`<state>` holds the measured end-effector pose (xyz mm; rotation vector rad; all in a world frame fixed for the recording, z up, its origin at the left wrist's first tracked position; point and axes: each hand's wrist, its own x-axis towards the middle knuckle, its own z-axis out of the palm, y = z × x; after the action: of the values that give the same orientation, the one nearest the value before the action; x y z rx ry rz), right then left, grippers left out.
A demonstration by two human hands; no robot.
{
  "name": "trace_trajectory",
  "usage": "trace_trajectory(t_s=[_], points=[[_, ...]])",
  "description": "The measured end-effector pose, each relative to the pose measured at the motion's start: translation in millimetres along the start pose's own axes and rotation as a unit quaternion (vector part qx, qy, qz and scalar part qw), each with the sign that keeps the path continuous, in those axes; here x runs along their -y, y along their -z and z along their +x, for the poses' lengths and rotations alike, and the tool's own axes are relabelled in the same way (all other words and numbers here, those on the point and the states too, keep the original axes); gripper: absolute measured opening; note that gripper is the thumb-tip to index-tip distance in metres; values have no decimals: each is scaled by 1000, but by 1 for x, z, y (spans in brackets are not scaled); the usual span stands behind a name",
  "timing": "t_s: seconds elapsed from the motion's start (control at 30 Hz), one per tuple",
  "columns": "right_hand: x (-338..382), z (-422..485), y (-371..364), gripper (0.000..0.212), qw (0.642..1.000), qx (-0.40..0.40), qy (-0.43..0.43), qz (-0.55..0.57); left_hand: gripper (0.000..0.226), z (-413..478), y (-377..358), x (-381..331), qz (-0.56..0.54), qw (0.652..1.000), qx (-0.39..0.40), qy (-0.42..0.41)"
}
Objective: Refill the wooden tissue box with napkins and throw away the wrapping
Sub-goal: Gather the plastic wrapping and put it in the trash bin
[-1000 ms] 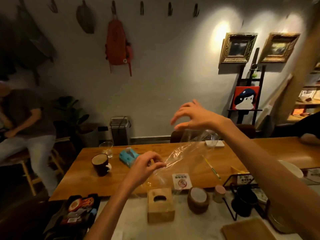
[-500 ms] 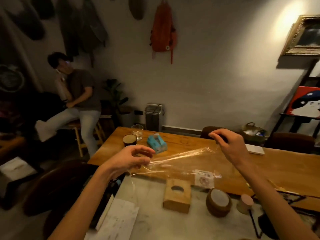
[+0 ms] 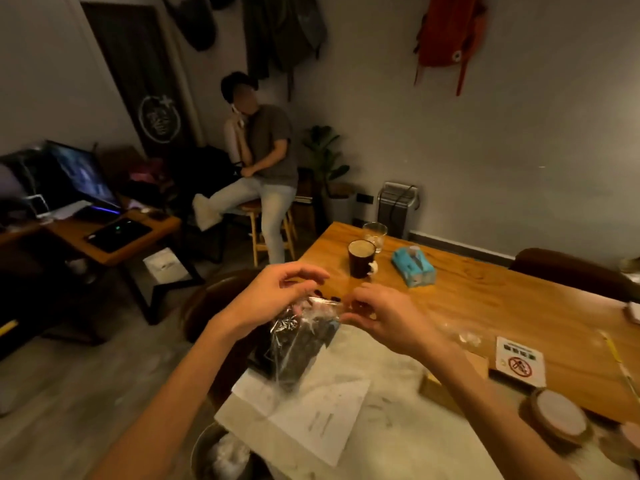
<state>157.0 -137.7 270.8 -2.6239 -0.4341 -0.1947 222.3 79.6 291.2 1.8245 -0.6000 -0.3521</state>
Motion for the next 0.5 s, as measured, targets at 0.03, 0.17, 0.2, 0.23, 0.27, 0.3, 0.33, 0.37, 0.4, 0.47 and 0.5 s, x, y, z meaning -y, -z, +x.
trace_trajectory(t_s=[0.03,0.17,0.2,0.23,0.27,0.3,0.33,0.37,0.4,0.47,0.5], points=[[7,6,-7,15,999,1,-12,39,27,-6,15,7,-31,999,-6,10],[36,18,-30,10,972,-27,-74,219,43,-32,75,42,-13,999,44,25],[44,18,-36,10,961,-36,-96,258,50,-40,87,51,13,995,97,29],[53,18,-43,11,950,-42,-115,286,55,-46,95,60,46,988,146,37],[62,18,-52,11,942,-46,-129,305,56,-53,102,67,74,980,179,46],[72,17,-60,13,937,-48,-138,318,52,-57,107,76,98,976,187,49],[81,15,-69,17,933,-52,-144,326,42,-59,111,82,124,975,178,42],[88,12,-78,21,929,-60,-151,331,30,-59,115,87,159,973,165,28],[95,9,-85,23,926,-74,-159,335,18,-61,119,92,192,968,161,16],[108,-1,-98,24,912,-116,-180,351,12,-65,127,99,224,958,177,-4],[114,-8,-105,23,901,-139,-195,362,14,-67,130,104,229,955,189,-6]])
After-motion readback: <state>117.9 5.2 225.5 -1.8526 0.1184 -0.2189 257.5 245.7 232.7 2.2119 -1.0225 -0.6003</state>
